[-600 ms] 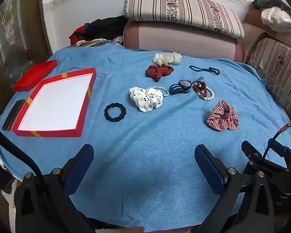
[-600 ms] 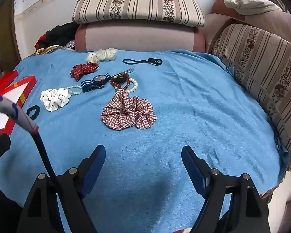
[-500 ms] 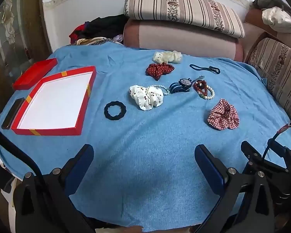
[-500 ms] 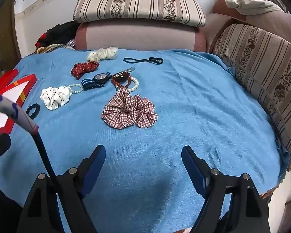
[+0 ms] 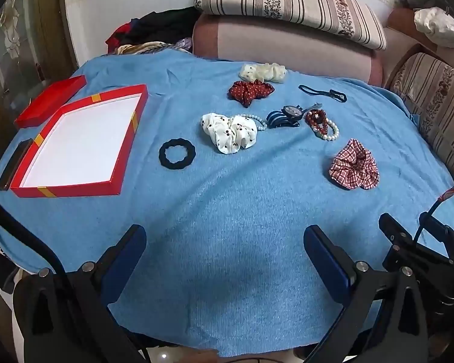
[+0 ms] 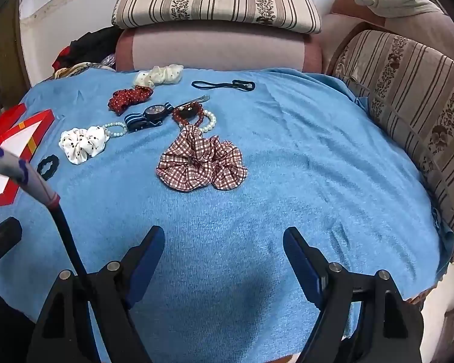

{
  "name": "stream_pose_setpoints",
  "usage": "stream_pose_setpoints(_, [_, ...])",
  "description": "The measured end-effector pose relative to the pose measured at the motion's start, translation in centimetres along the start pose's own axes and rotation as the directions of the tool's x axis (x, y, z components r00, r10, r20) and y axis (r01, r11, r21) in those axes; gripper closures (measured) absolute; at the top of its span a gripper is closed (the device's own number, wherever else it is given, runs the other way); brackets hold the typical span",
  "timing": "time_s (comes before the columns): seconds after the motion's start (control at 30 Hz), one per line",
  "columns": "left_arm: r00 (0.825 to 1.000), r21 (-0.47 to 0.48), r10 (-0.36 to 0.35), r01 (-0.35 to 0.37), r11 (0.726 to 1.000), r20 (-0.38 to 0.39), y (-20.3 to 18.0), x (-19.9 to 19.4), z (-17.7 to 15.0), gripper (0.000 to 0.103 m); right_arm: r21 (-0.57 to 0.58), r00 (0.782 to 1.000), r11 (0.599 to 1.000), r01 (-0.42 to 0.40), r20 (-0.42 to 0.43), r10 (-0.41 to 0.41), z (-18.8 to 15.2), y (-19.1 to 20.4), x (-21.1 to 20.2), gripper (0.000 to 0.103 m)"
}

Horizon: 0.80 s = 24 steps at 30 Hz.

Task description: Organize jewelry

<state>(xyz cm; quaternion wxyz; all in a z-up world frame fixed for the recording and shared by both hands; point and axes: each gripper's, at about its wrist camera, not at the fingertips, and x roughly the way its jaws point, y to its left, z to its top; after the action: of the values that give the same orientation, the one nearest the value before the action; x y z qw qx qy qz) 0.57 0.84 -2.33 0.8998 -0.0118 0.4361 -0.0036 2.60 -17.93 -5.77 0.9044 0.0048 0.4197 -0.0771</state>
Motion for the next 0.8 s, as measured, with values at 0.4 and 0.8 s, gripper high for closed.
stream_pose_setpoints(0.4, [1.000,-0.002,0.002,-0.002,1.000,-0.029,-0.1,0.7,-0.3,0.000,0.004,1.000,1.000,0.003,-0.014,-0.003,-0.1,-0.1,0.4,0.019])
stream_pose_setpoints(0.8, [0.999,-0.007,0.003,-0.003,1.000,-0.040,0.1,1.0,-0.5,0.000,0.008,1.000,1.000,0.004,-0.022,-0.004,-0.2,-0.2,0.6,0.019])
